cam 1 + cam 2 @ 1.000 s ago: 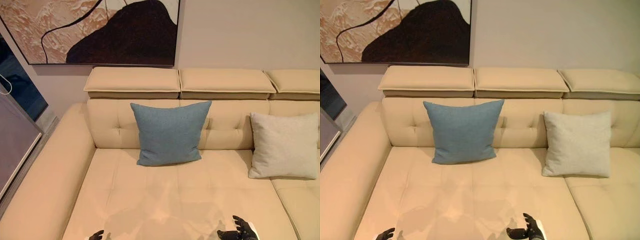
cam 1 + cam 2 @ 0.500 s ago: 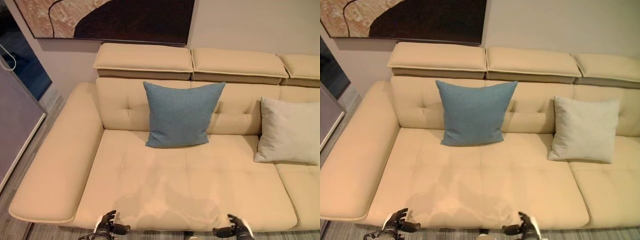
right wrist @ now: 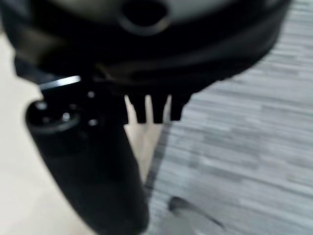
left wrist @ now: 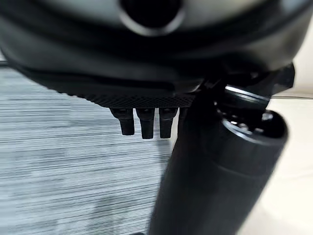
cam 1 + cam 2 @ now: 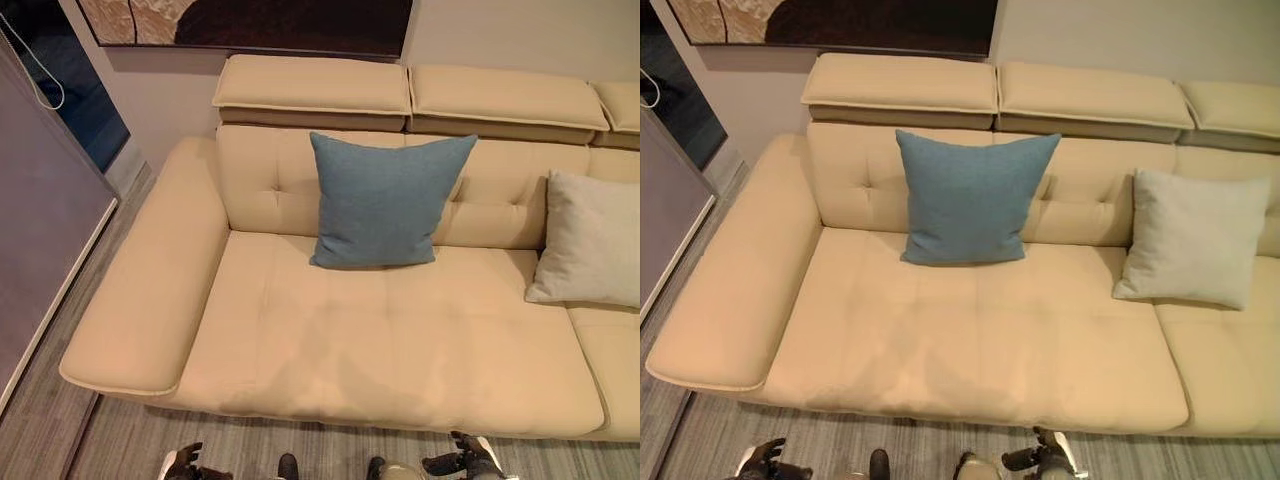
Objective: Pick up all the scattered cushions and arrange them neatly on the sofa.
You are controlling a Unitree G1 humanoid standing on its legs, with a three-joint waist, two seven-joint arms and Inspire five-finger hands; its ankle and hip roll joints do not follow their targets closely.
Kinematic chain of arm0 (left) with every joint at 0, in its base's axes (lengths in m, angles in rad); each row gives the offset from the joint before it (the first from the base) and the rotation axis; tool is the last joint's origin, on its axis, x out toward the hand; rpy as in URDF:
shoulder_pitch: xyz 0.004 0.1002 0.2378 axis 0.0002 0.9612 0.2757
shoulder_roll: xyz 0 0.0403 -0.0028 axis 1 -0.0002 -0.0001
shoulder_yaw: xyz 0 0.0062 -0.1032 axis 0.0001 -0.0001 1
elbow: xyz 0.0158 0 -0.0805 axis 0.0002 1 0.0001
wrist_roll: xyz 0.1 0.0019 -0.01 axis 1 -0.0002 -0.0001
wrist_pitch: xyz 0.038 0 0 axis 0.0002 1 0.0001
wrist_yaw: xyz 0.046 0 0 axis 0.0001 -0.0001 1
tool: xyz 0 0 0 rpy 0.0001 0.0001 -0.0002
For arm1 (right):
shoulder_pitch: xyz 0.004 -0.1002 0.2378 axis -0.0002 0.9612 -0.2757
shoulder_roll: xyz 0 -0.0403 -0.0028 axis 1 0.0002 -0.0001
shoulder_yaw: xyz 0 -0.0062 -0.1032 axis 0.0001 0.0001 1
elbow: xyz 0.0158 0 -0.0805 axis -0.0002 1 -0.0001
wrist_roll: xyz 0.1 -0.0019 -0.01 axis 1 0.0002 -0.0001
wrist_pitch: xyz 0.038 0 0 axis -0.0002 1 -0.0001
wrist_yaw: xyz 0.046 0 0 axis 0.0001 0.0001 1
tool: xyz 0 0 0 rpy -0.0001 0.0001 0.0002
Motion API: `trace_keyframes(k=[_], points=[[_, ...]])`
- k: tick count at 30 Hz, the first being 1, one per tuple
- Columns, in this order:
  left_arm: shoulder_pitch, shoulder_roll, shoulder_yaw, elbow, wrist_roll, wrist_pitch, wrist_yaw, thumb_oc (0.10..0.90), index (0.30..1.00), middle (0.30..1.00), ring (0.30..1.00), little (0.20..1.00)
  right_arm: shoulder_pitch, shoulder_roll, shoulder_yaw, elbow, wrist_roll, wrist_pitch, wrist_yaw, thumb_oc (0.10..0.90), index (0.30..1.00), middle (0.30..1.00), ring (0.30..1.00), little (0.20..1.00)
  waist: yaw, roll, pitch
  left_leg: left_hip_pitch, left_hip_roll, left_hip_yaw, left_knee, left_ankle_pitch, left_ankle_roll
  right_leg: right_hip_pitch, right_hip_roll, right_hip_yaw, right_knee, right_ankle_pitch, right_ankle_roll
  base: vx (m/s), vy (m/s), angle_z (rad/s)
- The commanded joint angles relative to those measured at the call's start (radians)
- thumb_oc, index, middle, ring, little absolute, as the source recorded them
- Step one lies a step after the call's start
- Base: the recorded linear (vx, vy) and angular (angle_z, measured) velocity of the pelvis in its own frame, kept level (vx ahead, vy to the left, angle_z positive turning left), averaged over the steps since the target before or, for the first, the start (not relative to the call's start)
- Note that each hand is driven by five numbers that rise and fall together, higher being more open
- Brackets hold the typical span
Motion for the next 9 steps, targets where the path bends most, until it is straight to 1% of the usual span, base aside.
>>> trace_keyframes(k=[1, 3, 6, 7, 9], points=[[-0.036, 0.003, 0.014, -0.003, 0.018, -0.029, 0.024, 0.8, 0.9, 0.9, 0.9, 0.9, -0.016, -0.033, 0.01, -0.007, -0.016, -0.017, -0.033, 0.8, 0.9, 0.9, 0.9, 0.9, -0.002, -0.056, -0.056, -0.021, -0.052, -0.048, 0.04, -0.118, -0.005, 0.074, 0.013, 0.011, -0.113, 0.058, 0.061, 0.01, -0.091, -0.1], [-0.035, -0.004, 0.012, 0.006, 0.022, -0.023, 0.02, 0.8, 0.9, 0.9, 0.9, 0.9, -0.014, -0.033, 0.01, 0.001, -0.012, -0.015, -0.034, 0.8, 0.9, 0.9, 0.9, 0.9, -0.005, -0.054, -0.064, -0.005, -0.044, -0.044, 0.017, -0.106, -0.013, 0.094, 0.021, 0.008, -0.152, 0.066, 0.059, 0.01, -0.061, -0.12], [-0.035, -0.004, 0.012, 0.006, 0.022, -0.024, 0.02, 0.8, 0.9, 0.9, 0.9, 0.9, -0.014, -0.033, 0.01, 0.001, -0.012, -0.015, -0.034, 0.8, 0.9, 0.9, 0.9, 0.9, -0.005, -0.054, -0.062, -0.003, -0.044, -0.044, 0.015, -0.105, -0.013, 0.096, 0.021, 0.008, -0.153, 0.067, 0.059, 0.01, -0.026, -0.06], [-0.039, -0.01, 0.003, 0.024, 0.034, -0.012, 0.012, 0.8, 0.9, 0.9, 0.9, 0.9, -0.007, -0.028, 0.008, 0.026, -0.006, -0.011, -0.036, 0.8, 0.9, 0.9, 0.9, 0.9, -0.013, -0.047, -0.075, 0.026, -0.035, -0.044, -0.026, -0.081, -0.023, 0.123, 0.035, 0.0, -0.204, 0.075, 0.056, 0.01, -0.067, -0.02], [-0.044, -0.017, -0.002, 0.034, 0.038, -0.008, 0.01, 0.8, 0.9, 0.9, 0.9, 0.9, 0.004, -0.02, 0.008, 0.05, -0.007, -0.008, -0.039, 0.8, 0.9, 0.9, 0.9, 0.9, -0.018, -0.038, -0.079, 0.061, -0.026, -0.043, -0.064, -0.066, -0.034, 0.152, 0.042, -0.003, -0.236, 0.081, 0.056, 0.02, -0.059, 0.0]])
